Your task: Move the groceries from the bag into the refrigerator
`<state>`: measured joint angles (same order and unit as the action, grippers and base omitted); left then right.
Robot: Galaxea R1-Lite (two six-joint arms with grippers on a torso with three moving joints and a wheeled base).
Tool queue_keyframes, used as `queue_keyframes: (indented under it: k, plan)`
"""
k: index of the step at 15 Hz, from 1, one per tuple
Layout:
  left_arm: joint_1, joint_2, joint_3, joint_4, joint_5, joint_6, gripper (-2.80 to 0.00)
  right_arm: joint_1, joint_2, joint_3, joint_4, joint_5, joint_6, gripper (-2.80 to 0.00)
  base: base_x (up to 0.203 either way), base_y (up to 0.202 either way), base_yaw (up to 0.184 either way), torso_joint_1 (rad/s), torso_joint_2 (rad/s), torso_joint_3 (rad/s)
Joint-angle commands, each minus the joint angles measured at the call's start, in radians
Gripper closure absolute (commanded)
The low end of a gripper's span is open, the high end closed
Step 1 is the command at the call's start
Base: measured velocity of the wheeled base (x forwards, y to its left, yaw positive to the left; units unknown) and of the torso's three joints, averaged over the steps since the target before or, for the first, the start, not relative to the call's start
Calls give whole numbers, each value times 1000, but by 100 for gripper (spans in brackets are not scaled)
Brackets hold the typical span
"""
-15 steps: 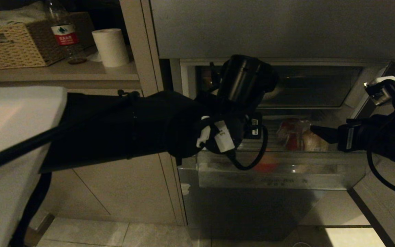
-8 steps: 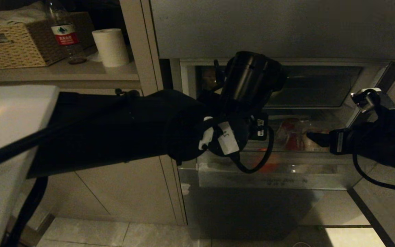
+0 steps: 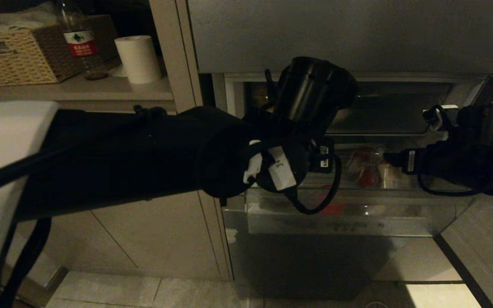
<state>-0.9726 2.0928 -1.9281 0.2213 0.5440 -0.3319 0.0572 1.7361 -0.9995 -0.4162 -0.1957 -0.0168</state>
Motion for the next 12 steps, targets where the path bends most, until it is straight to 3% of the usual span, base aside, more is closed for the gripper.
queue_keyframes:
  k: [1, 4, 8, 12]
  plan:
    - [0, -1, 0, 1, 4, -2, 0, 4, 72, -28, -1, -12, -3, -280, 0, 0, 0, 0, 0, 0]
    - [2, -10, 0, 8, 4, -4, 0, 40, 37, 2, 2, -22, -3, -280, 0, 0, 0, 0, 0, 0]
    - [0, -11, 0, 7, 4, -4, 0, 171, -37, 78, 0, -25, 40, -280, 0, 0, 0, 0, 0, 0]
    - [2, -27, 0, 10, 4, -4, 0, 156, -124, 72, 2, -55, 75, -280, 0, 0, 0, 0, 0, 0]
